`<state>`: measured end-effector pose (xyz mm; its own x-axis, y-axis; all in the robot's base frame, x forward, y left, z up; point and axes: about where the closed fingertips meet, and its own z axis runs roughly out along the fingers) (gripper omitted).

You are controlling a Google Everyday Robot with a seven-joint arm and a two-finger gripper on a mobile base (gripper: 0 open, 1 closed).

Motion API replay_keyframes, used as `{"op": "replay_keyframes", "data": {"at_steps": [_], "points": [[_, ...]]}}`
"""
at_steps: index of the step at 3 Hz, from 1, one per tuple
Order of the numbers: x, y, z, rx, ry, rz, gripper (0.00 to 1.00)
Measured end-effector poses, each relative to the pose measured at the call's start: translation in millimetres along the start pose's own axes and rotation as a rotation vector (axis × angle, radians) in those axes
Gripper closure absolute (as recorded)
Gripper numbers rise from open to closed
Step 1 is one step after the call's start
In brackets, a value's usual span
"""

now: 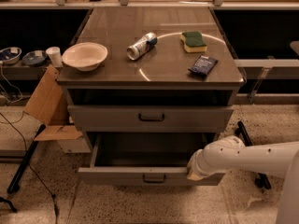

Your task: Open middle drawer

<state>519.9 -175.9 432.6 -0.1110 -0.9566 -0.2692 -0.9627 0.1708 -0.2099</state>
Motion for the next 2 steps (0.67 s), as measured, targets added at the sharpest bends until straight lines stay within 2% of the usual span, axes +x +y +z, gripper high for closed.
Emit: {"op": "replay_keyframes", "data": {"at_steps": [2], "points": [[-0.8,-7.4,0.3,0.007,-0.006,0.004,1.00]]}}
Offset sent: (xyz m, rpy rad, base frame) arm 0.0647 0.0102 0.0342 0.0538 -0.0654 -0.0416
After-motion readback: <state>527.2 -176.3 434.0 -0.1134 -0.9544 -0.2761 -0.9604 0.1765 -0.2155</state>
